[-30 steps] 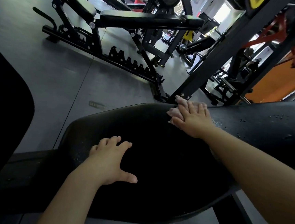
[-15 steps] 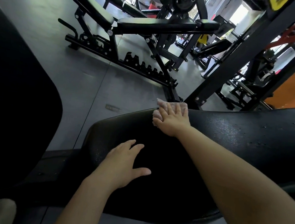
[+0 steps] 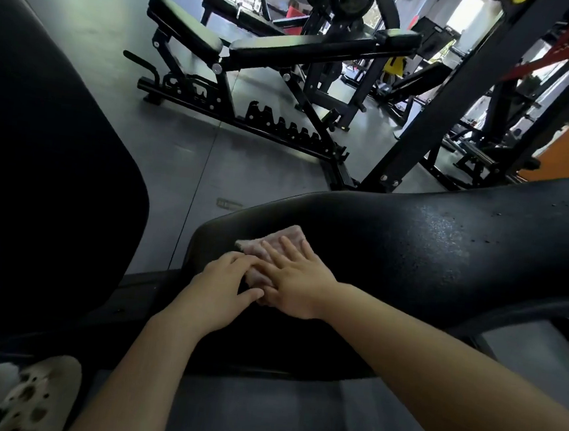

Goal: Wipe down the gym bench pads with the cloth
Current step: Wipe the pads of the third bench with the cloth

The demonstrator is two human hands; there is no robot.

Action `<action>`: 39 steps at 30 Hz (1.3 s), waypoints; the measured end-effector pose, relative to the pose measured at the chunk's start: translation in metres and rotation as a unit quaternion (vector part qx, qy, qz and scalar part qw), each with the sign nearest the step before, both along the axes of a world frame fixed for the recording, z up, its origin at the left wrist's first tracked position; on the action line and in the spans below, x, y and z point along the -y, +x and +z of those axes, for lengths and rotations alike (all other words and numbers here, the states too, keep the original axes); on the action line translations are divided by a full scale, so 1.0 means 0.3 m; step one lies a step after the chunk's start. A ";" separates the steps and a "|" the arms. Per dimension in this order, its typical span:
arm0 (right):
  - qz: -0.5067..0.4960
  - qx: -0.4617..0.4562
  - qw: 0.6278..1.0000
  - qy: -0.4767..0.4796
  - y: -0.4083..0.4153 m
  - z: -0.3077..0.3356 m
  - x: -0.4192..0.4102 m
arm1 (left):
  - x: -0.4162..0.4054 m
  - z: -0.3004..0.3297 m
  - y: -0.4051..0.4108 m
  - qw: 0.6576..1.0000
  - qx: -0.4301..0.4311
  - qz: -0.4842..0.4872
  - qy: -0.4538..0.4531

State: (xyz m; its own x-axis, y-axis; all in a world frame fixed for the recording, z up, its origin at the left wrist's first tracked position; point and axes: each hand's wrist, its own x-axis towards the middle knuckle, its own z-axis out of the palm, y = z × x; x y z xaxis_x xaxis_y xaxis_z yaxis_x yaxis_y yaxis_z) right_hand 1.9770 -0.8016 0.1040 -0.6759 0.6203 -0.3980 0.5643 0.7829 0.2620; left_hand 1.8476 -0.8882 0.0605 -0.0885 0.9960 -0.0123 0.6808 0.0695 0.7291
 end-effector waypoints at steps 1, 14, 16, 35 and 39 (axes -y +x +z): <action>0.015 -0.006 1.000 -0.005 0.014 -0.003 0.028 | 0.005 0.005 -0.002 1.000 0.010 -0.003 0.002; 0.129 -0.183 0.970 -0.092 0.155 0.018 0.209 | 0.037 0.002 0.001 0.999 0.049 0.008 -0.008; 0.081 -0.242 0.956 -0.142 0.166 0.032 0.217 | 0.044 0.005 0.005 0.998 0.061 0.001 -0.027; -0.065 -0.360 0.875 0.317 0.486 0.141 0.094 | 0.003 0.046 0.299 0.987 -0.090 0.003 0.130; -0.077 -0.333 0.870 0.355 0.553 0.087 0.122 | -0.049 0.040 0.353 0.979 -0.190 -0.047 0.053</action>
State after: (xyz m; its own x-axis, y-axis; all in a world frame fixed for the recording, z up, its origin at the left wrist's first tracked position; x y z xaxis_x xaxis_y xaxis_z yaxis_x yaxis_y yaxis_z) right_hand 2.1430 -0.8382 0.1300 -0.4969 0.6541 0.5703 0.8601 0.4586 0.2235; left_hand 1.9535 -0.8736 0.0724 0.0254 0.9938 0.1084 0.9041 -0.0691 0.4217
